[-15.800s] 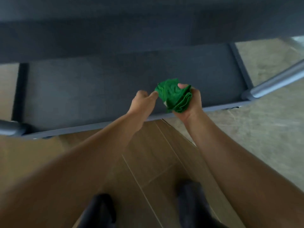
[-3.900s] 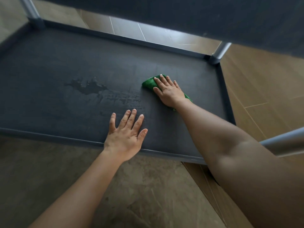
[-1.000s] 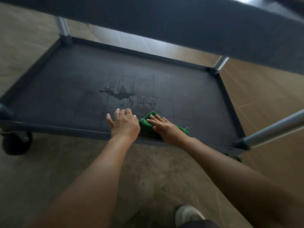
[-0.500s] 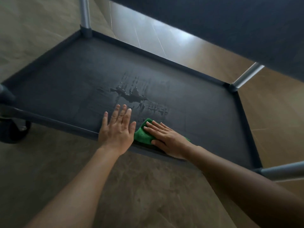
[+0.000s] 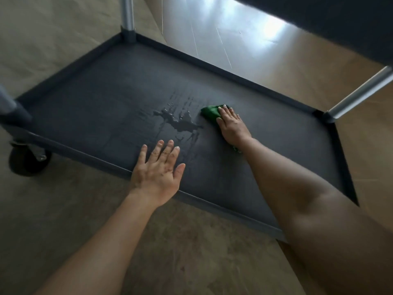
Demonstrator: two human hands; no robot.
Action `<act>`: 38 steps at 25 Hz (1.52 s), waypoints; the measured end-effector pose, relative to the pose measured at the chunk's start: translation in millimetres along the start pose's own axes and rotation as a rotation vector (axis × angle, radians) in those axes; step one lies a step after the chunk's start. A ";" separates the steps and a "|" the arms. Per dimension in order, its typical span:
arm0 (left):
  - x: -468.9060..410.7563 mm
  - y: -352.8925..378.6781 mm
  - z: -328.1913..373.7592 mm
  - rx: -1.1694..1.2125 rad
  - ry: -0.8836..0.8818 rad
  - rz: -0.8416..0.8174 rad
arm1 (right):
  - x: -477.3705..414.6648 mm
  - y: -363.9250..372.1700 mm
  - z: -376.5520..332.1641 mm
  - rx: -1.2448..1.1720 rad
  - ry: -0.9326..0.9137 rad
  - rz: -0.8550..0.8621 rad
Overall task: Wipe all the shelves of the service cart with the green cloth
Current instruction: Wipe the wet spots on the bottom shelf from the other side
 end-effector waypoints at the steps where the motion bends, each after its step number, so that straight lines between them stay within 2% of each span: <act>1: 0.1 0.6 -0.4 -0.006 -0.004 -0.002 | 3.2 2.4 -4.1 -0.003 0.004 0.013; 3: -0.2 0.7 0.0 -0.012 -0.007 0.011 | 24.7 6.0 -17.4 0.003 -0.064 0.031; 6: 0.9 -0.8 -1.1 0.029 -0.011 0.021 | 87.3 18.8 -44.8 0.011 -0.261 0.017; 10: 1.3 -3.2 -0.8 0.108 -0.009 0.018 | 170.3 38.4 -71.7 0.030 -0.524 -0.087; 14: 4.8 -4.9 0.7 0.098 0.001 0.007 | 166.2 33.4 -66.5 0.053 -0.647 -0.151; 18: 8.0 -4.9 2.7 0.091 0.003 0.008 | 105.0 25.0 -52.7 0.021 -0.591 -0.080; 24: 8.5 -5.6 4.6 0.075 0.002 0.015 | -11.2 4.8 -27.6 -0.047 -0.200 0.029; 26: 6.3 -5.8 4.5 0.078 0.001 0.012 | -26.3 3.3 -25.2 -0.036 -0.070 0.038; 28: 4.0 -5.9 4.0 0.068 0.003 0.009 | -22.7 4.6 -30.5 -0.020 -0.028 0.052; 31: 2.3 -6.0 4.0 0.068 0.010 0.024 | 14.9 9.8 -45.1 -0.010 -0.126 0.049; 38: 3.6 -5.8 2.7 0.107 0.005 0.066 | 162.1 39.1 -75.4 0.031 -0.524 -0.053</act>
Point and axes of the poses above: each hand's wrist, its own x-axis away from the middle knuckle, its own y-axis out of the palm, z = x × y, the point moved 4 cm from there along -x, towards the middle knuckle, and after that the axes turned 2 degrees about -z, right-handed, at the moved point
